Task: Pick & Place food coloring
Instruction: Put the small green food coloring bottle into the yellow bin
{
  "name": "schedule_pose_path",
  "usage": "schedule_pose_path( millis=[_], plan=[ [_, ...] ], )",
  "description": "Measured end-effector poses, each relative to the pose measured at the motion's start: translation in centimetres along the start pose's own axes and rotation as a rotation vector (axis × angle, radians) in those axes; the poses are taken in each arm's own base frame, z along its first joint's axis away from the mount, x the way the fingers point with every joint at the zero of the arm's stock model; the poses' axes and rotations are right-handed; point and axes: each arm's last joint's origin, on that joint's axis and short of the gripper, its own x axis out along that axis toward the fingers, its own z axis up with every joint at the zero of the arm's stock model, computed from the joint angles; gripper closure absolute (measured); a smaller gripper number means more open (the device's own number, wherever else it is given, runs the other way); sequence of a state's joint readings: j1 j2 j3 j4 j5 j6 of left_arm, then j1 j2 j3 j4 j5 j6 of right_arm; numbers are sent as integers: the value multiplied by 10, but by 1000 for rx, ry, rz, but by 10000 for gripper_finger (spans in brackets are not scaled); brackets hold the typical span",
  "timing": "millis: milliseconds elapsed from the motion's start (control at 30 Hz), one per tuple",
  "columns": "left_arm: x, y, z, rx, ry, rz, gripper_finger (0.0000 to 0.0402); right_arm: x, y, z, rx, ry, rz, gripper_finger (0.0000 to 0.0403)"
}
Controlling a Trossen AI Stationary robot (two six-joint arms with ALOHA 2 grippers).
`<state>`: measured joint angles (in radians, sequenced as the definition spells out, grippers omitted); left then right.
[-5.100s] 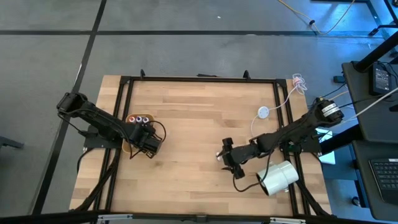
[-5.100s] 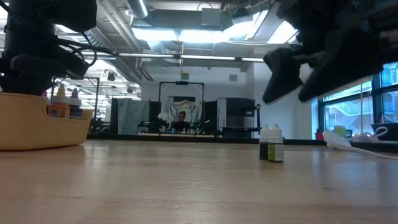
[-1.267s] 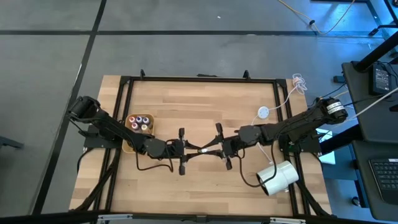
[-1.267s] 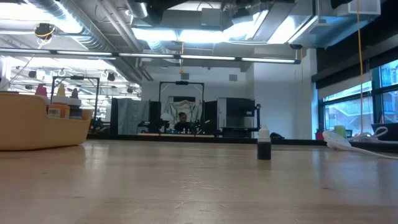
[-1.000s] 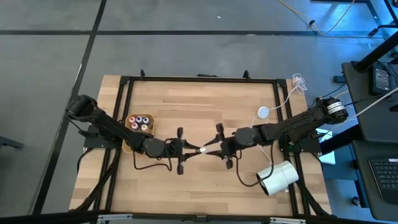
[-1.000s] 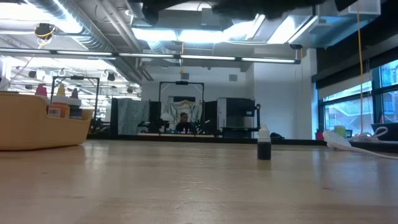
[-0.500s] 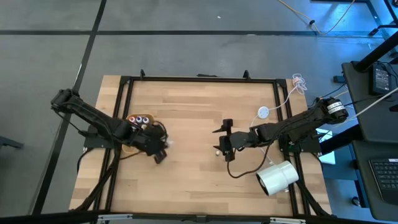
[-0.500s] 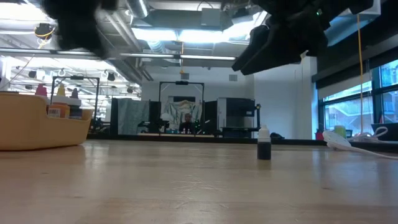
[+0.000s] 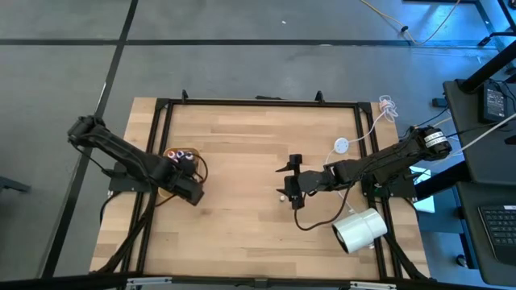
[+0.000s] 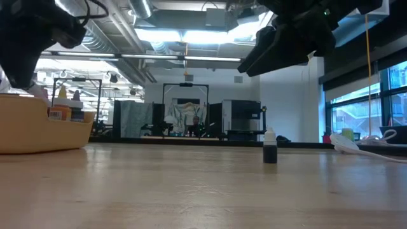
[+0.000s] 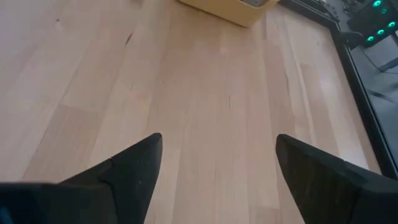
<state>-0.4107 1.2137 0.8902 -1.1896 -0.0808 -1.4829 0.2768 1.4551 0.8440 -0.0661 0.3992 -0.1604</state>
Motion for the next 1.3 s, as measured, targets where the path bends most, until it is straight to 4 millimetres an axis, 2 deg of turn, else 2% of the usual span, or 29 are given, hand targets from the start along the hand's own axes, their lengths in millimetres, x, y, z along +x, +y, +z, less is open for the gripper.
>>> schedule_pose_path(
  millis=[800, 967, 1300],
  plan=[
    [35, -20, -1, -4, 4, 192, 338, 0, 1, -3, 16, 29, 13, 89],
    [43, -24, -1, 71, 15, 235, 337, 0, 1, -3, 16, 29, 13, 89],
    [52, -27, -1, 279, 44, 278, 309, 0, 1, -3, 14, 29, 14, 88]
  ],
)
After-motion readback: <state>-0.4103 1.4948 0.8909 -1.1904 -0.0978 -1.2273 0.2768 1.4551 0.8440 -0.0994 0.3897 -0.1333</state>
